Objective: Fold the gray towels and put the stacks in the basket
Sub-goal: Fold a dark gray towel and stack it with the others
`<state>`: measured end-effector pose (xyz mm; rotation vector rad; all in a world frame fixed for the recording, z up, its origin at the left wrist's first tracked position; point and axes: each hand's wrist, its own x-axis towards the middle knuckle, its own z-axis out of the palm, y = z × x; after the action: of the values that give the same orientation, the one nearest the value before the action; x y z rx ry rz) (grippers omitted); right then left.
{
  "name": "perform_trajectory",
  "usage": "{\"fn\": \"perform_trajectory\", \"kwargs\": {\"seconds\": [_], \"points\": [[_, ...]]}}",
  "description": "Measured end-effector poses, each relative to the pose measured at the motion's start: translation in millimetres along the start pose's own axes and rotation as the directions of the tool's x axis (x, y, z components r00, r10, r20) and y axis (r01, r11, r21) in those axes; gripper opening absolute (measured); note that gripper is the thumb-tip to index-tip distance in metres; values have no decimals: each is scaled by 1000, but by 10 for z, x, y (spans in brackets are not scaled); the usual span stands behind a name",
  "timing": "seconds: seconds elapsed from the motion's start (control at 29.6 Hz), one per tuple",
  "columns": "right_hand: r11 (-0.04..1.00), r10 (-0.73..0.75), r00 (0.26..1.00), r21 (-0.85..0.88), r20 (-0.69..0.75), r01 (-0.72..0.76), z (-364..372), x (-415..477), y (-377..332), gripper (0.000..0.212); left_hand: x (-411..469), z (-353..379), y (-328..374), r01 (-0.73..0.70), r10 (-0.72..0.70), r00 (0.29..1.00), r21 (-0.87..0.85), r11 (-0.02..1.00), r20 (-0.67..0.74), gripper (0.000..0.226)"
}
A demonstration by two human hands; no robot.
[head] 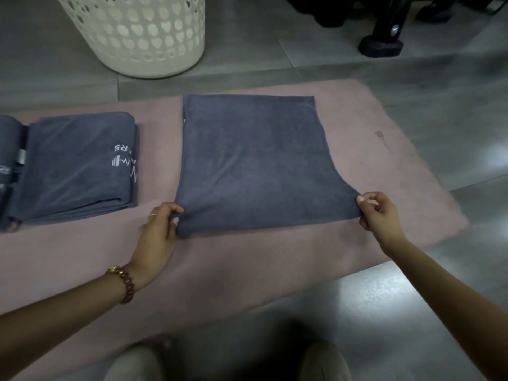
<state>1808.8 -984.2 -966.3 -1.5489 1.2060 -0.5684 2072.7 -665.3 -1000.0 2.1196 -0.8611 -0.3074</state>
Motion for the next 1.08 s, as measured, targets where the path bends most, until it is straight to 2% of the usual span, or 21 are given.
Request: {"fn": "perform_trajectory", "kwargs": {"seconds": [0.07,0.17,0.27,0.41,0.51,0.57,0.68,0.78,0.85,0.95,1.08], "points": [[997,42,999,-69,-15,-43,13,4,80,11,-20,38,4,27,-30,996,34,999,87,28],[971,62,998,-231,26,-54,20,1,203,22,-43,71,-36,63,-75,974,64,996,212,35],[950,66,996,-308,61,-44,30,-6,252,30,-29,48,-119,76,-100,962,100,992,255,40],[961,76,992,-271,102,-46,32,12,295,30,-43,-1,-120,96,-118,965,101,990,235,41],[971,36,995,-240,95,-12,-1,33,327,23,-70,2,-171,-52,10,990,297,953,144,43],[956,13,995,-294,103,18,-29,18,343,23,-82,1,-175,-85,47,993,362,928,112,42],[884,-14,982,-456,189,100,-50,-44,345,35,-70,-33,-180,-175,140,983,403,899,116,30],[769,-45,950,-597,307,230,-69,-60,326,45,-43,-70,-183,-270,207,961,461,845,184,30],[701,-73,928,-643,366,309,-111,-39,302,50,-21,-76,-187,-300,220,951,467,832,219,39],[618,-115,911,-690,395,377,-160,-11,300,52,-2,-77,-226,-328,242,937,397,858,251,39],[574,-153,910,-715,385,399,-149,-14,344,48,-30,-63,-212,-289,248,956,372,882,154,24]]}}
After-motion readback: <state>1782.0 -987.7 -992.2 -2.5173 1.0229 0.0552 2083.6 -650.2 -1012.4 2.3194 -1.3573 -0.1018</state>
